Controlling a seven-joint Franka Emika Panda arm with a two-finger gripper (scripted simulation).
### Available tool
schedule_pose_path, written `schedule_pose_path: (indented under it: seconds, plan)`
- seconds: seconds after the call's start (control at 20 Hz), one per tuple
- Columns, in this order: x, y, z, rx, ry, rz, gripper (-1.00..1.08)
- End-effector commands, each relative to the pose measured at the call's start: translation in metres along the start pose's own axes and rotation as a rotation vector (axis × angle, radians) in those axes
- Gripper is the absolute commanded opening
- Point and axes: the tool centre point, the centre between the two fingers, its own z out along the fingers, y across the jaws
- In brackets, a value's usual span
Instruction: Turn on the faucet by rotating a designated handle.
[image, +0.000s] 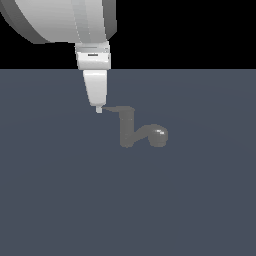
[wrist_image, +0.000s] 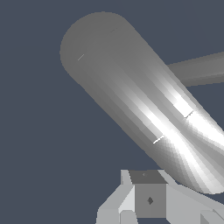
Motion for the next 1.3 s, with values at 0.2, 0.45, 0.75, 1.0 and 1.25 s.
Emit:
schedule_pose_path:
  seconds: [0.2,0.45,0.75,1.0,1.25]
  plan:
    - [0.021,0.022,0.001,-0.006,0.002,0.014,-1.00]
    - [0.030,0.038,0.001,-0.006,0.002,0.014,-1.00]
    - [0.030,0.044,-0.001,-0.002,0.001,0.003,-1.00]
    - [0.061,0.052,0.000,-0.004,0.001,0.007,-1.00]
    - [0.092,0.060,0.000,-0.006,0.002,0.012,-1.00]
